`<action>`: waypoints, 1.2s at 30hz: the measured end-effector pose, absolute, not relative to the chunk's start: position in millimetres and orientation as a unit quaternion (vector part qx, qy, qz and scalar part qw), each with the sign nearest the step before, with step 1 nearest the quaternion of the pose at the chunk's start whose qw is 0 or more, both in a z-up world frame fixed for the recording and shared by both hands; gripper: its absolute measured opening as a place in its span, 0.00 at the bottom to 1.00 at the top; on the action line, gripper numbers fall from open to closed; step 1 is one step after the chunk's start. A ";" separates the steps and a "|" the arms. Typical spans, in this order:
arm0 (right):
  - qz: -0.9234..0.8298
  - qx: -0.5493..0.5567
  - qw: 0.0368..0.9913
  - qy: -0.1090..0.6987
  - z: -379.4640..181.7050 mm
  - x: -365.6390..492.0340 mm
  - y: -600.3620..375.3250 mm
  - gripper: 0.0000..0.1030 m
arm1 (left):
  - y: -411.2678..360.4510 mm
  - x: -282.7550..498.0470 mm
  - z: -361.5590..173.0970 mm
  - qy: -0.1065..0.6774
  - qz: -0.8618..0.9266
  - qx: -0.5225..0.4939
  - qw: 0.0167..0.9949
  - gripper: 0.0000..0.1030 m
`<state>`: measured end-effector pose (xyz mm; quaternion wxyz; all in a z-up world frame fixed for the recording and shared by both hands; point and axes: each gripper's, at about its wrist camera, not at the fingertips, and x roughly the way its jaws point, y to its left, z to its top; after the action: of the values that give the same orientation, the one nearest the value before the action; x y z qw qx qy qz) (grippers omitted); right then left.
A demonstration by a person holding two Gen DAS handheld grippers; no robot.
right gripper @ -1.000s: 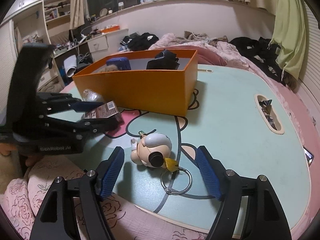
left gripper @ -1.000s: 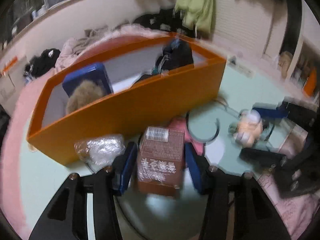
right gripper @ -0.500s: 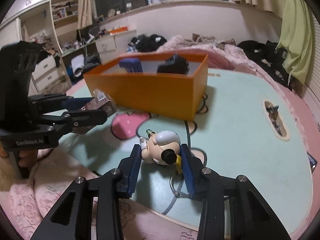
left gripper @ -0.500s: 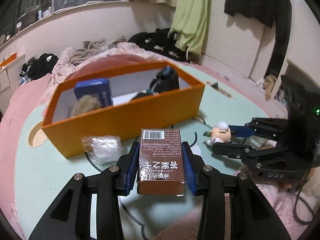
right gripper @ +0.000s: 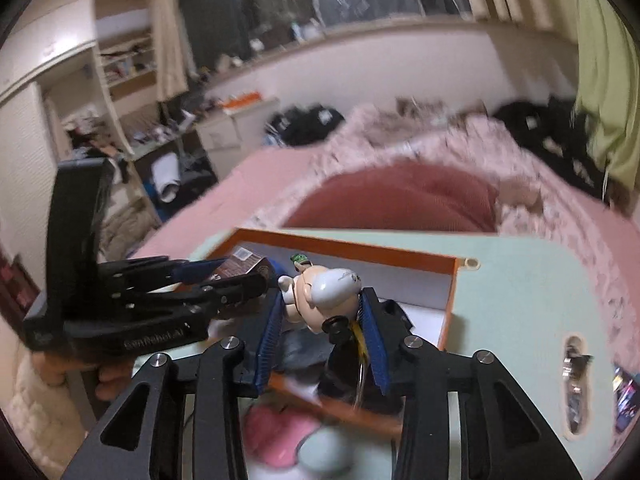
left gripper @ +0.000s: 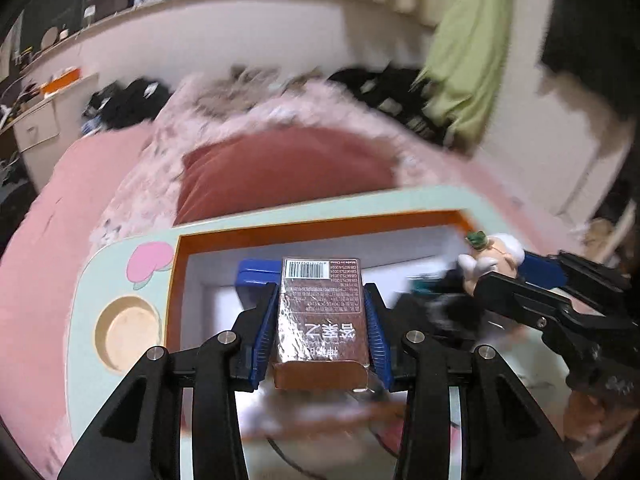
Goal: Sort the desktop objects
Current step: 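Drop the snack box into the orange box with left gripper while right gripper drops the toy figure in, then withdraw both grippers from the orange box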
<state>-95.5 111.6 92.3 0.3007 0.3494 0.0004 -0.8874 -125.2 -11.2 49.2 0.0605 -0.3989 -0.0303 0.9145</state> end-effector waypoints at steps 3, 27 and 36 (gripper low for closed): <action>-0.899 0.338 0.279 0.008 85.0 -103.8 110.5 0.58 | -12.5 -140.1 37.7 -0.038 0.907 -0.416 0.060 0.53; -0.872 0.410 0.236 0.129 23.4 -17.9 132.6 0.95 | -16.8 -7.5 -4.9 -0.007 0.904 -0.426 0.025 0.95; -0.873 0.407 0.240 0.122 14.7 -20.9 136.4 0.99 | -22.2 -4.7 -7.8 -0.017 0.902 -0.431 0.010 1.00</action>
<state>-20.9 136.4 14.7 0.2403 0.4071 0.1222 -0.8727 -4.7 -22.2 -7.8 0.0105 -0.4312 -0.0169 0.9020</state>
